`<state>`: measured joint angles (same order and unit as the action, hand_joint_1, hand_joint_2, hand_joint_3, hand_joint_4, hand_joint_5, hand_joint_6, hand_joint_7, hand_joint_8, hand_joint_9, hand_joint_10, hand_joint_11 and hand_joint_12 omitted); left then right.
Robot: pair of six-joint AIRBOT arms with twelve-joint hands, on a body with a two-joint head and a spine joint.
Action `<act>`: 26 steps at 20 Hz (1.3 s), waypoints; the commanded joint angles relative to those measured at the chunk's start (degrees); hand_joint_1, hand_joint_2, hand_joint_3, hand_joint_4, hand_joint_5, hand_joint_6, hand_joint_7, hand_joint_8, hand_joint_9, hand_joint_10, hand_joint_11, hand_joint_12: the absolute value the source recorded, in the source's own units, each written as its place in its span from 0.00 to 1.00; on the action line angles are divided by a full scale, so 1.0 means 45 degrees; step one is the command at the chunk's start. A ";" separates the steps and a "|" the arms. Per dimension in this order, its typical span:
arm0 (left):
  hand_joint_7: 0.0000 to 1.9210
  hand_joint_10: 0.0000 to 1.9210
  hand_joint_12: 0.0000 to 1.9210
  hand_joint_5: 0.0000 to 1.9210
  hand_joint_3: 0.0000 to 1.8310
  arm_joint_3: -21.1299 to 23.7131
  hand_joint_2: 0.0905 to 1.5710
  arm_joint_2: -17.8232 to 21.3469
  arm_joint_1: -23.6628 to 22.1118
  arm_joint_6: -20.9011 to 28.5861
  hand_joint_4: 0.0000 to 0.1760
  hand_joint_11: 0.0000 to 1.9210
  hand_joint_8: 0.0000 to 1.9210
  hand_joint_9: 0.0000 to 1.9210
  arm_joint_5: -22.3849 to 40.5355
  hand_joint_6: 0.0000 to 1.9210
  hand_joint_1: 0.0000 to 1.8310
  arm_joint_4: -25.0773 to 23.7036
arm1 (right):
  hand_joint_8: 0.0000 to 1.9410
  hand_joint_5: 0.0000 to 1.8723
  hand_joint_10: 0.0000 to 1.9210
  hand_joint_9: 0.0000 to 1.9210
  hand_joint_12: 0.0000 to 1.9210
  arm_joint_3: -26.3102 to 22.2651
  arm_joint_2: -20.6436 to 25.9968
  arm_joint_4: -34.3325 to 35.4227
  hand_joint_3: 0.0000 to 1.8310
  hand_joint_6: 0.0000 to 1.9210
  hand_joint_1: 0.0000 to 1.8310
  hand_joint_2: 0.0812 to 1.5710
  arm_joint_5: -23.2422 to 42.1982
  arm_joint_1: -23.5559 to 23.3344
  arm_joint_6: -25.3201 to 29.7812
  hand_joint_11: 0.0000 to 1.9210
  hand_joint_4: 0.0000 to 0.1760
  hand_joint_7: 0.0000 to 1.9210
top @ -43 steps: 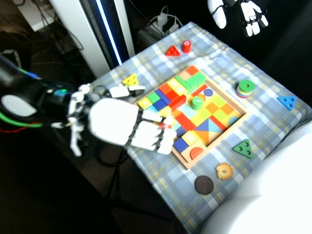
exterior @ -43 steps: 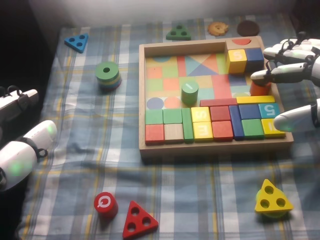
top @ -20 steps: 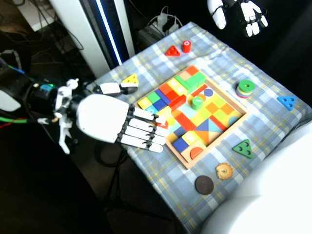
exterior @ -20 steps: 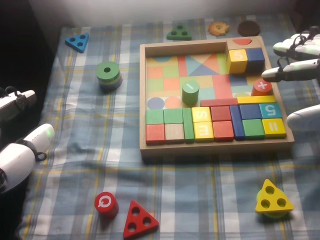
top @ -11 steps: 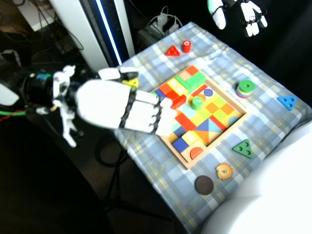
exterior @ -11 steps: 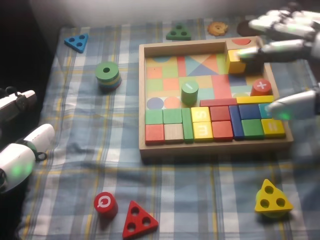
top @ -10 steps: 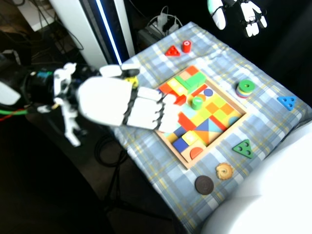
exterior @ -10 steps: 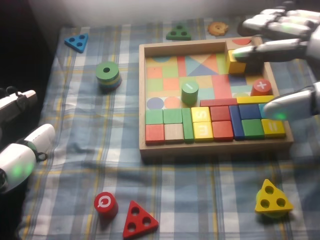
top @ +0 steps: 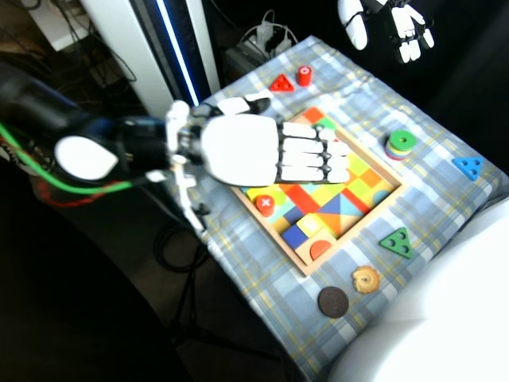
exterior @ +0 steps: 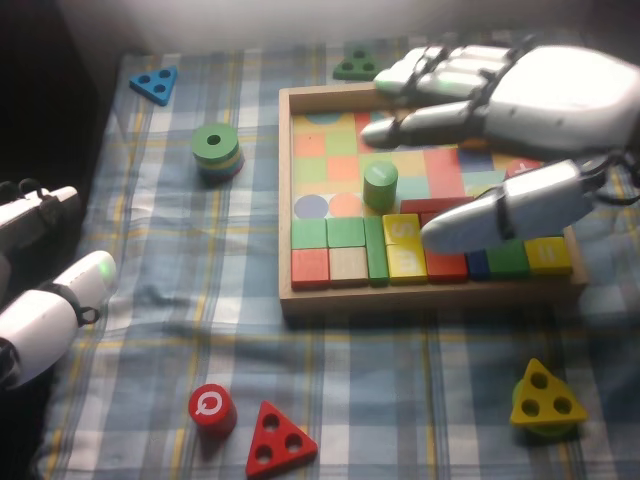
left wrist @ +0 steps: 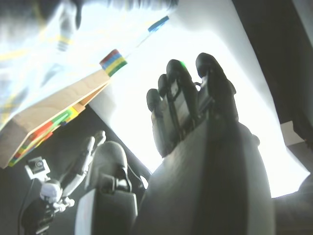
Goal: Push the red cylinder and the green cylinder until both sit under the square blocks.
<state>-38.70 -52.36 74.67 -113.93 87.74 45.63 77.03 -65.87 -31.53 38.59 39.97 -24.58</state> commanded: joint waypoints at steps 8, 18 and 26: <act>0.20 0.00 0.11 0.23 0.00 -0.0158 0.82 -0.0001 -0.0046 0.0115 0.09 0.00 0.00 0.19 0.1334 0.00 0.14 -0.0470 | 0.00 0.15 0.00 0.00 0.00 0.0817 -0.0844 0.0860 0.00 0.01 0.00 0.55 0.1207 -0.0142 0.0155 0.00 0.78 0.00; 0.21 0.00 0.09 0.24 0.00 -0.0135 0.82 0.0000 -0.0046 0.0118 0.10 0.00 0.00 0.19 0.1344 0.00 0.17 -0.0464 | 0.00 0.19 0.00 0.00 0.00 0.0817 -0.0848 0.0331 0.00 0.01 0.00 0.55 0.0520 -0.0135 0.0489 0.00 0.51 0.00; 0.21 0.00 0.09 0.24 0.00 -0.0122 0.82 0.0000 -0.0046 0.0119 0.12 0.00 0.00 0.19 0.1343 0.00 0.13 -0.0451 | 0.00 0.19 0.00 0.00 0.00 0.0639 -0.0499 0.0080 0.00 0.00 0.00 0.56 0.0169 0.0014 0.0711 0.00 0.71 0.00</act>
<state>-39.20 -52.36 74.67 -113.75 87.42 45.78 80.09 -68.10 -33.06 33.80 40.32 -21.91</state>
